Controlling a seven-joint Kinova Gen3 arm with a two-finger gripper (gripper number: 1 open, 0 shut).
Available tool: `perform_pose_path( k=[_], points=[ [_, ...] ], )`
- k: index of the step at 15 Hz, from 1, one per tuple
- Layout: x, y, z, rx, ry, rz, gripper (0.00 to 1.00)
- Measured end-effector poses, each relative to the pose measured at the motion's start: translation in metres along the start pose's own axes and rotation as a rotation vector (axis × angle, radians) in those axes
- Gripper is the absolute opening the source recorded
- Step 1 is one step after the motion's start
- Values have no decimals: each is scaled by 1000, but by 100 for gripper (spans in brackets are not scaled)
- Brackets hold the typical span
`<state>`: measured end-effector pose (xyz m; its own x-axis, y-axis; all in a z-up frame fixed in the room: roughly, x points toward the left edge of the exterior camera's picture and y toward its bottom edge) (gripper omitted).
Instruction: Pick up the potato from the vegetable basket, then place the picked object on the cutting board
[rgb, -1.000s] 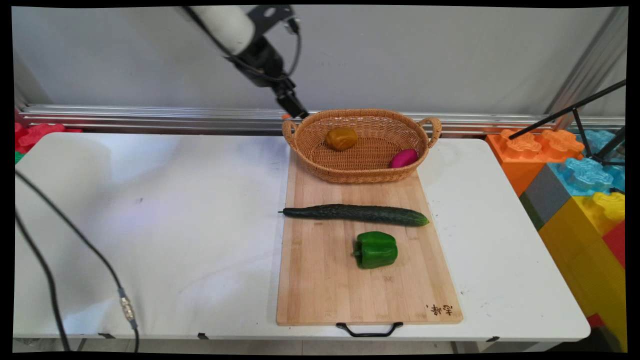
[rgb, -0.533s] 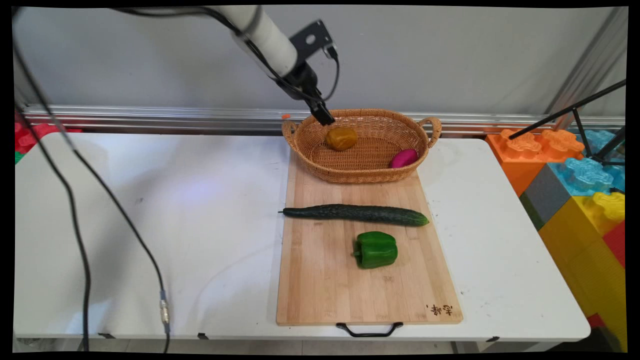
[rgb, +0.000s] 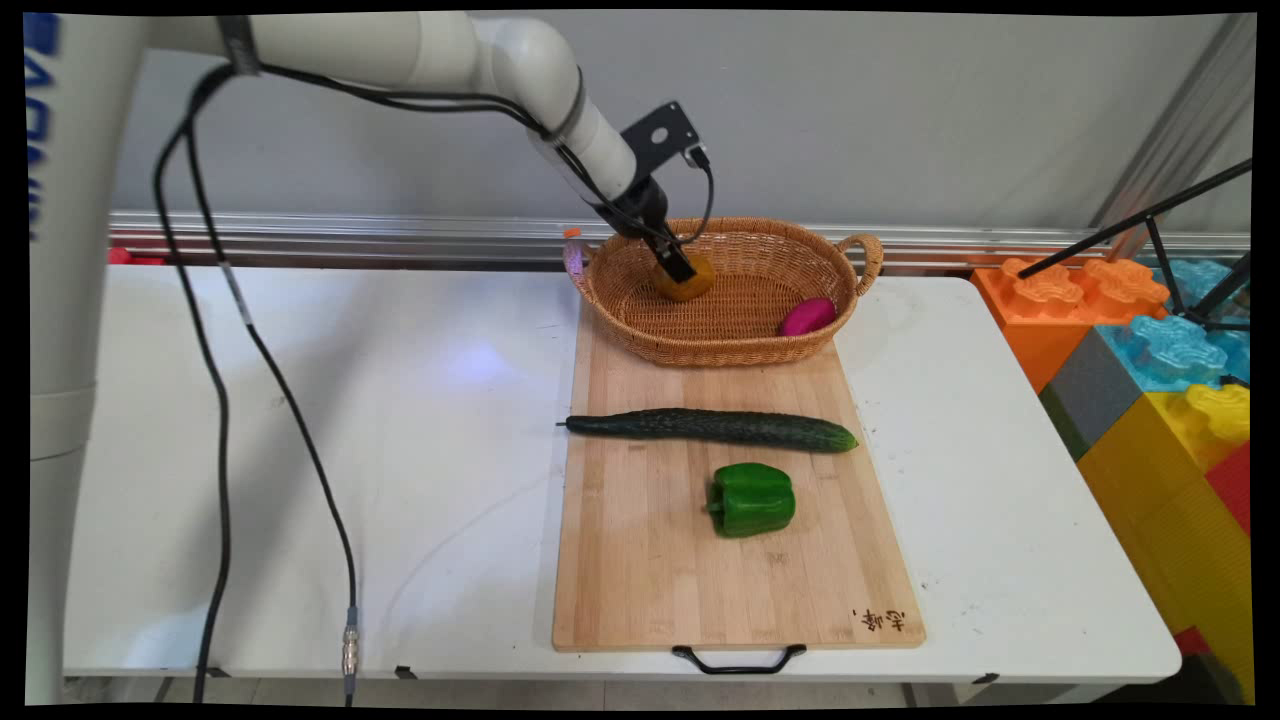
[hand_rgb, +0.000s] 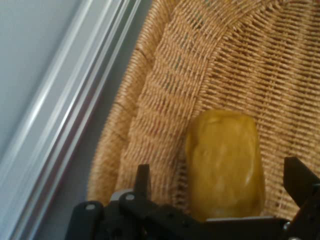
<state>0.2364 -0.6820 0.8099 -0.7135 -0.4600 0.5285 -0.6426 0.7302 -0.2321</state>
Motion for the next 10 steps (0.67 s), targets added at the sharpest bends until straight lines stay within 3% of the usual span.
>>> perform_pose_path(
  k=[6, 7, 10],
  points=[
    [1, 2, 34, -15, 5, -34, 100],
    [2, 3, 37, -16, 6, -38, 0],
    [2, 5, 41, -22, 7, -43, 0]
  ],
)
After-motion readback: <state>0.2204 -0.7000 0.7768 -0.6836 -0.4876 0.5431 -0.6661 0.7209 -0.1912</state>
